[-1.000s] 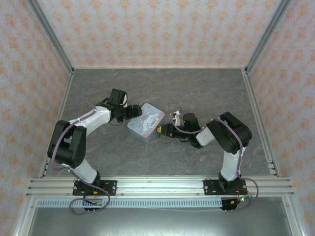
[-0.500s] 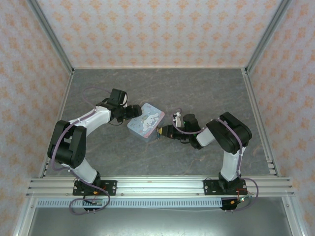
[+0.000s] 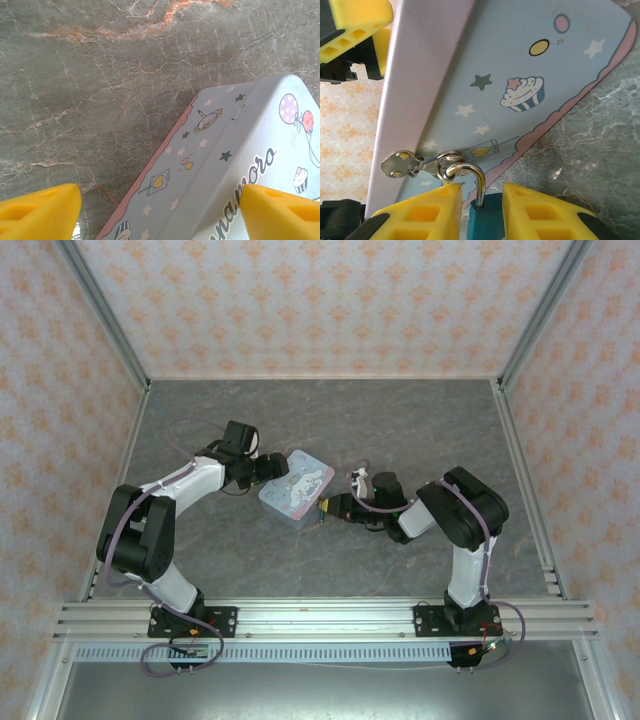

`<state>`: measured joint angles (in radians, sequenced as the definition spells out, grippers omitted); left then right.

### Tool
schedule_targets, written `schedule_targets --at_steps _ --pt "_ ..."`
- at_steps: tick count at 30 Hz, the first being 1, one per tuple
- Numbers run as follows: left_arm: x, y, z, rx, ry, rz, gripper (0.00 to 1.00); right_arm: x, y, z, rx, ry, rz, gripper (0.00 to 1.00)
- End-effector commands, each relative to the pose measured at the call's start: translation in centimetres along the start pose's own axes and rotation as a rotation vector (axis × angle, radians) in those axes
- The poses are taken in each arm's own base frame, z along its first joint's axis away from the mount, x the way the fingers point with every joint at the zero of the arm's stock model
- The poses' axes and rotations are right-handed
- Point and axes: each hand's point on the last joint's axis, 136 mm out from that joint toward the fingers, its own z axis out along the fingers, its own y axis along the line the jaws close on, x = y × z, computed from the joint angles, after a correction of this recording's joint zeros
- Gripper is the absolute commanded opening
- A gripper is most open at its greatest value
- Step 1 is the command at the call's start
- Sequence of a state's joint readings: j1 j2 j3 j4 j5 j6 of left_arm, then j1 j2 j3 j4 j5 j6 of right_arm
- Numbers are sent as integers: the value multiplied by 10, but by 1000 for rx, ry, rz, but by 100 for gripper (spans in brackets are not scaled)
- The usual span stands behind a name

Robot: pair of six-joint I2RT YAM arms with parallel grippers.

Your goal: Unlock the padlock with the key

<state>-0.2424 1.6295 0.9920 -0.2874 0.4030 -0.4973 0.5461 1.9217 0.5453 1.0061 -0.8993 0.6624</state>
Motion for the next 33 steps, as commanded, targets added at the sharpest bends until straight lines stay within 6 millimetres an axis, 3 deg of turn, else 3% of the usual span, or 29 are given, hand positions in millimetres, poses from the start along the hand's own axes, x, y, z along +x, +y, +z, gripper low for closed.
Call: schedule_targets --at_steps 1,10,21,33 --pt "8 11 5 -45 12 -6 83 -7 0 7 -20 -11 -4 27" --pt "8 11 6 -43 12 -11 83 -3 -2 13 -35 16 24 20" --pt "8 11 4 -45 7 -10 83 -12 3 7 -24 -39 27 3" --pt "9 12 4 -48 9 -6 83 -25 6 -2 -2 -104 16 0"
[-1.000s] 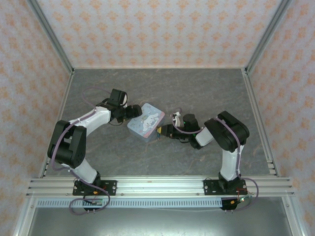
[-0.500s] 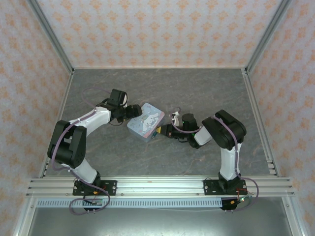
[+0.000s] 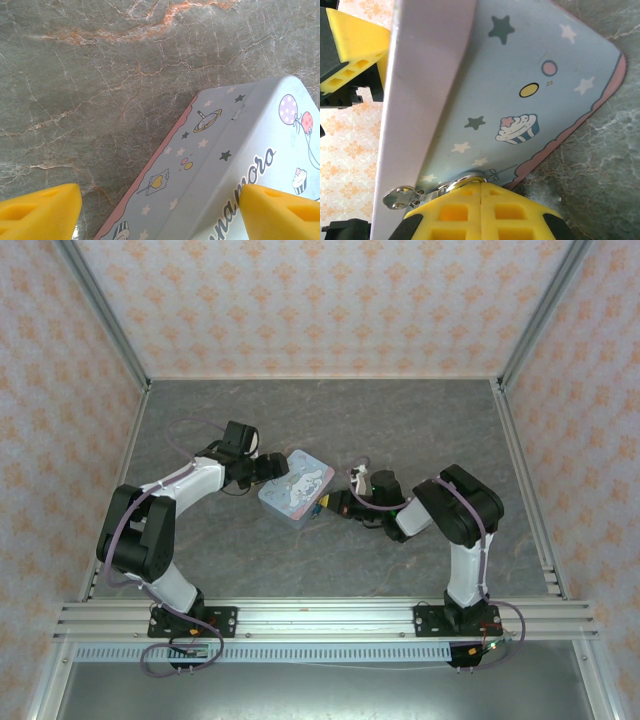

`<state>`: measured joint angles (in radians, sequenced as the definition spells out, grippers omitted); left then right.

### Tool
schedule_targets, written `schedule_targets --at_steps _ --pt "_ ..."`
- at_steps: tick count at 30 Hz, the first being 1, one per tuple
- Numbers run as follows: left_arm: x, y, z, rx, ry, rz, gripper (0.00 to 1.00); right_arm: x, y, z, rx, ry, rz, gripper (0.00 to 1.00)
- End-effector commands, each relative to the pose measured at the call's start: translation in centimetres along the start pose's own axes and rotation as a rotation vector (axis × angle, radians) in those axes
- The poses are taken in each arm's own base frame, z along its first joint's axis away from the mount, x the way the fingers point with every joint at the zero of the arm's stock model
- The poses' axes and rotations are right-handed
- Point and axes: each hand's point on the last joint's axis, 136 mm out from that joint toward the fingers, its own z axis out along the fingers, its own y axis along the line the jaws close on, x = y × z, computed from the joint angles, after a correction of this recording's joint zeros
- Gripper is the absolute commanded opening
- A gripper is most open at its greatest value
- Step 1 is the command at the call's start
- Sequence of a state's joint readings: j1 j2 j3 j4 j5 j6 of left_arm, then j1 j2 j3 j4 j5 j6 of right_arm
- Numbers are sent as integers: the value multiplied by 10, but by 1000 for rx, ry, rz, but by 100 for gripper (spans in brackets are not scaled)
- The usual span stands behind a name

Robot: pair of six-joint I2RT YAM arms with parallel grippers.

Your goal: Unlock the padlock with the key

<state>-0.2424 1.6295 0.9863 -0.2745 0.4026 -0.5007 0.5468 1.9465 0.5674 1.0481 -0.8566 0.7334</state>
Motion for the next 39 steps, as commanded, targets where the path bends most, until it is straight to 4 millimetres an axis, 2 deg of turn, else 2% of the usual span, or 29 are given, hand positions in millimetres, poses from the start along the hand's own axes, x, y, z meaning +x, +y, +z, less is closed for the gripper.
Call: schedule_targets --at_steps 1,13,17,22,25,28,39 --pt "9 12 2 -53 14 -4 83 -12 7 -7 -4 -57 -28 0" --pt "10 12 1 -49 11 2 83 -23 15 -11 2 -90 -46 1" --pt "9 11 0 -47 8 3 83 -17 10 -17 20 -92 -58 18" --pt "8 11 -1 -47 7 3 83 -16 17 -23 -25 -121 -92 43" --pt "8 10 0 -46 6 3 83 -14 21 -21 -55 -115 -111 51" --pt "9 10 1 -43 10 1 83 -15 25 -19 -93 -113 -131 57" --pt "9 11 2 -44 11 -2 83 -13 26 -8 -150 -79 -132 60"
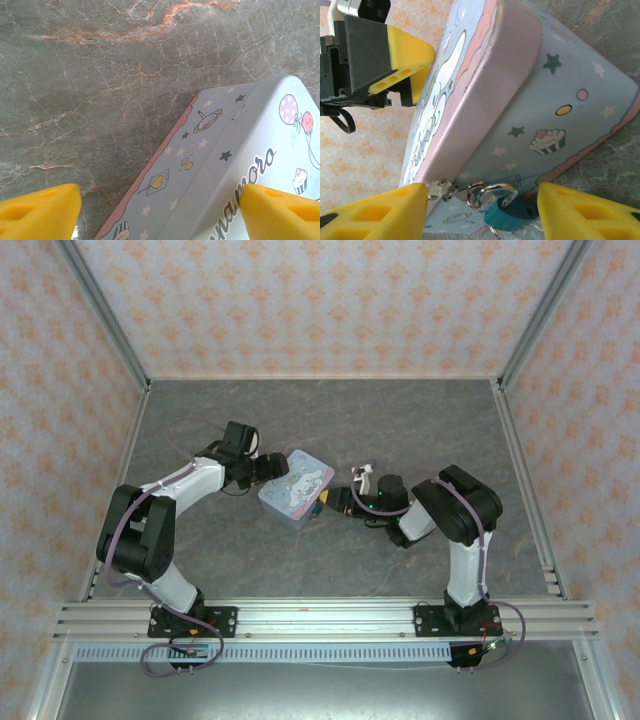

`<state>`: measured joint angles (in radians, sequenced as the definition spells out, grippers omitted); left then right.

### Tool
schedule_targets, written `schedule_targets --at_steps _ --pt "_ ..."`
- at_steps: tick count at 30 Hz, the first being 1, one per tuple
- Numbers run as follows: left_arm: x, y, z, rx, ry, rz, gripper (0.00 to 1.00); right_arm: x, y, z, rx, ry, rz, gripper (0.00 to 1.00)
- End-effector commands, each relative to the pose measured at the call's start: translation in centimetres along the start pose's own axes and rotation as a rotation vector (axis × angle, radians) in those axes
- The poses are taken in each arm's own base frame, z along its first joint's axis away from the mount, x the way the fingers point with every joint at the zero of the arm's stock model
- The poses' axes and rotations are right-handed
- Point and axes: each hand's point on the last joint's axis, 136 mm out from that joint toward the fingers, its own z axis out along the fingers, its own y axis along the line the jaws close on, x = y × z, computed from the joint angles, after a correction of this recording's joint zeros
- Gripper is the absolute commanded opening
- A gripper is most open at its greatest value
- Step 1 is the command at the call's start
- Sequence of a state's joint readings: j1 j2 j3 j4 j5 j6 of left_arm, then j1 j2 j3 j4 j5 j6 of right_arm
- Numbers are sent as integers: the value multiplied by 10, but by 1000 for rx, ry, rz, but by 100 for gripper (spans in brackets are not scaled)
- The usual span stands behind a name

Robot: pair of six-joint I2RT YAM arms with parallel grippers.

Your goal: Unlock the padlock with the key

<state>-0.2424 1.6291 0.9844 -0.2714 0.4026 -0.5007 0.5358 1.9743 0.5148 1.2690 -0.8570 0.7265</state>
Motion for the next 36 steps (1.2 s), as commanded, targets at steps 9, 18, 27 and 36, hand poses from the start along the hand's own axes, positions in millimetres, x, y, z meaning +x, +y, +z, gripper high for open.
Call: schedule_targets --at_steps 9,18,27,36 --pt "9 11 3 -47 12 -8 83 4 24 14 -122 34 -41 58" --pt "10 12 3 -48 12 -7 83 9 37 8 -157 57 -69 44" --pt "10 12 3 -47 9 -10 83 16 32 7 -141 80 -70 37" --pt "10 13 4 -52 10 -11 83 22 16 8 -65 78 -51 53"
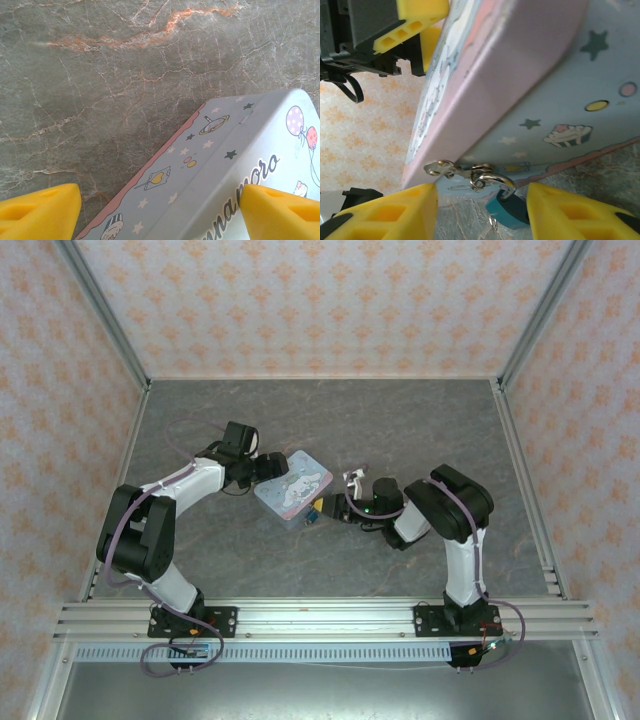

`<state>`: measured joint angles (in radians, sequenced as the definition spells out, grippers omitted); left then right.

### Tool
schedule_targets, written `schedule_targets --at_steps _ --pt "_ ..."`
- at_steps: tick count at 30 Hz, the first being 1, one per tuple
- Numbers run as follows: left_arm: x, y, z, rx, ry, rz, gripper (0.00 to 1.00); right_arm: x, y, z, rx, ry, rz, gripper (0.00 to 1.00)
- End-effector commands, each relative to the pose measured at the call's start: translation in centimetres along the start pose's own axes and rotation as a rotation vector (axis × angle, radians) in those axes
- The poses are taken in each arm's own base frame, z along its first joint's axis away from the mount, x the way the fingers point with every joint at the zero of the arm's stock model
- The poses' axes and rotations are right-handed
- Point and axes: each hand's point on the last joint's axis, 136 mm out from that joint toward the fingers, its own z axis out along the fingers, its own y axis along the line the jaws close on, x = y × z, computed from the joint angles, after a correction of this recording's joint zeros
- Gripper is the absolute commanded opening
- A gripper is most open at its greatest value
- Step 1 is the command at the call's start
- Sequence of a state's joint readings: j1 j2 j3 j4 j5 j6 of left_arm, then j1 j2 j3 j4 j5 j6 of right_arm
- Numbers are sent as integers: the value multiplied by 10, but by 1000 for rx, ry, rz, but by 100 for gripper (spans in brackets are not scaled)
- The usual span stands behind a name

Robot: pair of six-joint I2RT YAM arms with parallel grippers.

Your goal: Unlock the padlock with the key

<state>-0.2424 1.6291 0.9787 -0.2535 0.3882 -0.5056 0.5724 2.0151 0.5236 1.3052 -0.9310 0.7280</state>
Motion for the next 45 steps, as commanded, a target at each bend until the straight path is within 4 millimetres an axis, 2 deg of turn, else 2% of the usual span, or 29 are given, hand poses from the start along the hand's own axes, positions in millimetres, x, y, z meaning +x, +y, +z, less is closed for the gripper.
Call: schedule_targets --at_steps 1,11,20,36,39,45 --pt "13 12 3 -46 30 -8 83 -1 7 1 -2 -9 -43 54" --pt "13 12 3 -49 29 -12 83 3 16 14 -47 -3 -42 53" --pt "12 12 3 -48 26 -10 83 1 24 10 -58 -8 -72 35" --pt "12 12 2 -50 25 -6 83 3 19 9 -40 -4 -55 5" --pt "12 13 2 -54 24 -6 83 4 17 9 -31 -1 -53 7" --pt "12 14 1 -60 22 -4 83 5 10 3 8 -17 -61 36"
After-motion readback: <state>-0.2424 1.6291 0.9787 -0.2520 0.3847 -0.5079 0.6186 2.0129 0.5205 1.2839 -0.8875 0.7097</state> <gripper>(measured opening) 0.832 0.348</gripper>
